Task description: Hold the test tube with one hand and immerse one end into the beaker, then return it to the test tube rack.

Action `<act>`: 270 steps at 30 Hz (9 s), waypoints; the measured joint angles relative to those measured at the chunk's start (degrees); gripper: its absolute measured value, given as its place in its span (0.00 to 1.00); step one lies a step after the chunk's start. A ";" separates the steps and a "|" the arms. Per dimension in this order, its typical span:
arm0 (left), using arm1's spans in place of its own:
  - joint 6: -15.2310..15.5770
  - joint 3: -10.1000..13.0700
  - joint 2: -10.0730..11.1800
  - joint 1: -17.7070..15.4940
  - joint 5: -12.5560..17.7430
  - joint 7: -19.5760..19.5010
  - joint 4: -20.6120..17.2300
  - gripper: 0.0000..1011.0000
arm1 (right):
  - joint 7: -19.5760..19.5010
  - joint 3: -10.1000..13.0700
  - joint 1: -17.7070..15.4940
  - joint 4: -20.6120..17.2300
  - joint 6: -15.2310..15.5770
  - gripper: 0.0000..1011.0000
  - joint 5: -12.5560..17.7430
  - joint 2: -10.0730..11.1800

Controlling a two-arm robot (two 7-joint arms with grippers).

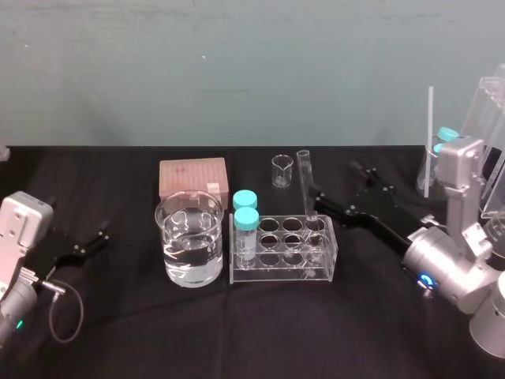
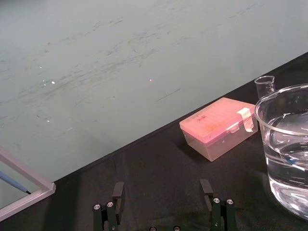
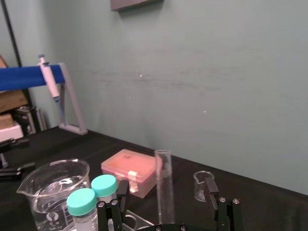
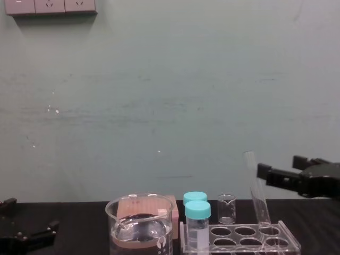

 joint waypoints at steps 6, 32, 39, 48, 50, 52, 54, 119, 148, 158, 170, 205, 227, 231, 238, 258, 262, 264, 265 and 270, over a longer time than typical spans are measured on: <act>0.00 0.00 0.00 0.00 0.00 0.00 0.00 0.99 | 1.73 -1.02 2.35 3.28 0.68 0.99 -1.72 -1.44; 0.00 0.00 0.00 0.00 0.00 0.00 0.00 0.99 | 5.95 -1.09 9.11 14.30 0.62 0.99 -6.41 -7.04; 0.00 0.00 0.00 0.00 0.00 0.00 0.00 0.99 | 7.00 -0.84 9.88 15.45 0.48 0.99 -7.44 -7.86; 0.00 0.00 0.00 0.00 0.00 0.00 0.00 0.99 | 7.80 -0.47 9.83 15.31 1.38 0.99 -8.78 -8.19; 0.00 0.00 0.00 0.00 0.00 0.00 0.00 0.99 | 7.78 -0.30 9.63 14.95 1.79 0.99 -9.21 -8.18; 0.00 0.00 0.00 0.00 0.00 0.00 0.00 0.99 | 7.75 -0.21 9.43 14.59 2.23 0.99 -9.66 -8.11; 0.00 0.00 0.00 0.00 0.00 0.00 0.00 0.99 | 7.73 -0.20 9.43 14.59 2.23 0.99 -9.63 -8.12; 0.00 0.00 0.00 0.00 0.00 0.00 0.00 0.99 | 9.71 3.25 7.03 14.40 -5.06 0.22 -8.04 -9.58; 0.00 0.00 0.00 0.00 0.00 0.00 0.00 0.99 | 10.88 7.92 8.96 4.44 -8.14 0.22 -5.22 -7.44; 0.00 0.00 0.00 0.00 0.00 0.00 0.00 0.99 | 8.68 8.62 10.05 5.63 -7.73 0.22 -6.67 -7.44; 0.00 0.00 0.00 0.00 0.00 0.00 0.00 0.99 | 8.19 8.87 9.94 6.50 -7.17 0.23 -7.47 -7.84; 0.00 0.00 0.00 0.00 0.00 0.00 0.00 0.99 | 8.75 8.21 10.17 8.10 -6.76 0.23 -8.02 -8.55; 0.00 0.00 0.00 0.00 0.00 0.00 0.00 0.99 | 17.59 1.17 18.39 15.13 -10.38 0.22 -5.32 -14.62; 0.00 0.00 0.00 0.00 0.00 0.00 0.00 0.99 | 20.95 -1.36 20.69 17.86 -11.25 0.22 -3.77 -16.88; 0.00 0.00 0.00 0.00 0.00 0.00 0.00 0.99 | 25.17 -4.73 23.18 22.00 -11.79 0.23 -1.71 -19.92; 0.00 0.00 0.00 0.00 0.00 0.00 0.00 0.99 | 27.15 -8.69 22.76 26.76 -10.56 0.22 0.73 -20.64; 0.00 0.00 0.00 0.00 0.00 0.00 0.00 0.99 | 27.13 -8.97 23.08 28.48 -10.56 0.22 0.78 -20.99; 0.00 0.00 0.00 0.00 0.00 0.00 0.00 0.99 | 27.14 -9.03 23.23 29.10 -10.55 0.22 0.80 -21.14; 0.00 0.00 0.00 0.00 0.00 0.00 0.00 0.99 | 27.15 -9.07 23.34 29.63 -10.52 0.23 0.82 -21.25; 0.00 0.00 0.00 0.00 0.00 0.00 0.00 0.99 | 27.16 -9.09 23.58 30.78 -10.22 0.23 0.83 -21.44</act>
